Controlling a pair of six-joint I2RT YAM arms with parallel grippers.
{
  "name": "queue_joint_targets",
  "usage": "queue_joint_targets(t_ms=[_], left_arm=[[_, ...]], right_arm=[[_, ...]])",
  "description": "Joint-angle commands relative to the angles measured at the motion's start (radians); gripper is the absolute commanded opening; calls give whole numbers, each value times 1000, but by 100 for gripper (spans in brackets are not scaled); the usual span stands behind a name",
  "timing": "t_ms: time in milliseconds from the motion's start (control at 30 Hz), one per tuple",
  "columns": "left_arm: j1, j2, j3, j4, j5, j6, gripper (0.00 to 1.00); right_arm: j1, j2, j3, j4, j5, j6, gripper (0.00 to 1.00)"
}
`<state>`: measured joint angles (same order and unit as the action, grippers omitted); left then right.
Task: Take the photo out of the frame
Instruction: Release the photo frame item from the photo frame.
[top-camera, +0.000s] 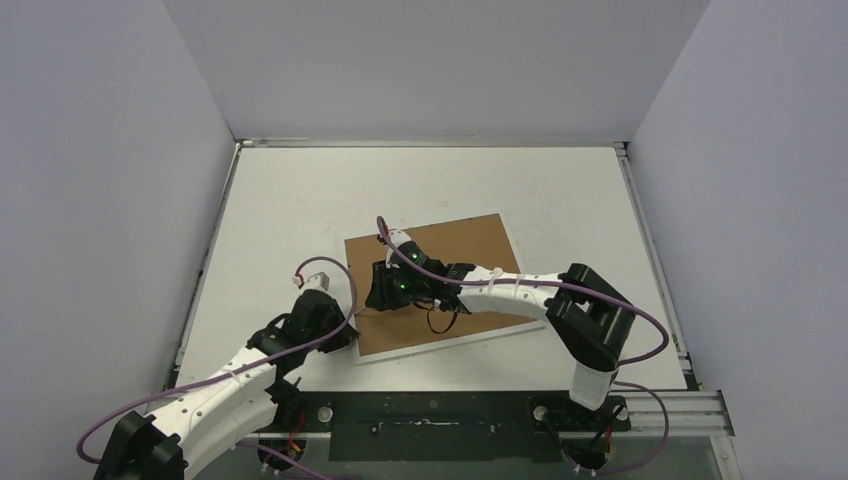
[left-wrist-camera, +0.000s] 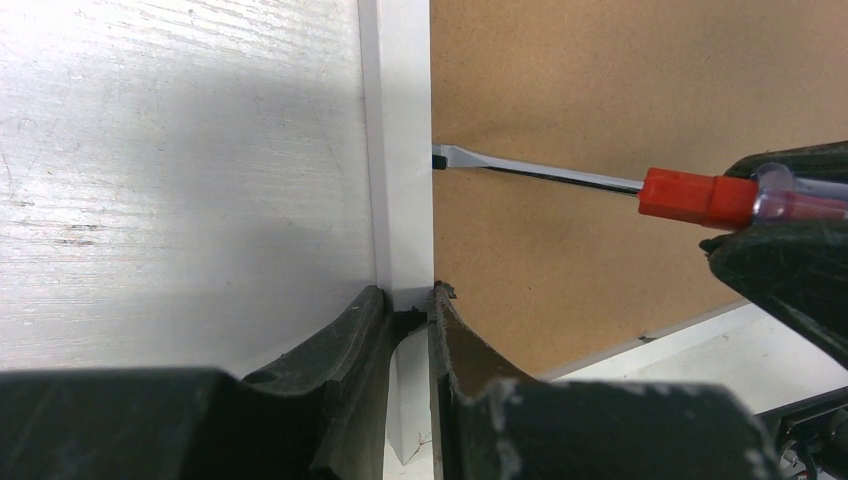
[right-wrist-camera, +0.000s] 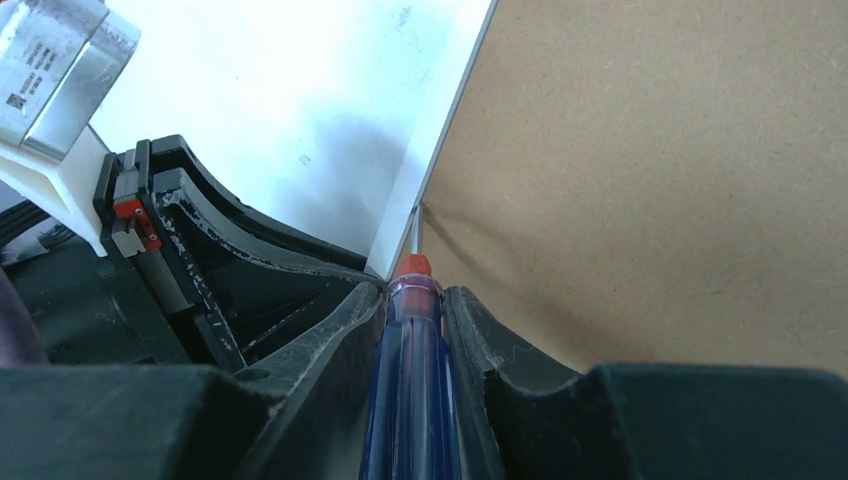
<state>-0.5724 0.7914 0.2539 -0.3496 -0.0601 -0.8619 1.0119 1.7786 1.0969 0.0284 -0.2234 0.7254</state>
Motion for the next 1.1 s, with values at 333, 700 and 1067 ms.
queue_joint_targets(t_ms=[333, 700, 1067], left_arm=[[-11, -10, -37, -9, 42, -10, 0], [-10, -60, -46, -32, 37, -23, 0], [-9, -167, -27, -70, 42, -9, 42]], right_arm=[[139, 94, 264, -289, 106, -113, 0], [181, 120, 331, -356, 201, -141, 0], [54, -106, 39, -138, 163, 12, 0]])
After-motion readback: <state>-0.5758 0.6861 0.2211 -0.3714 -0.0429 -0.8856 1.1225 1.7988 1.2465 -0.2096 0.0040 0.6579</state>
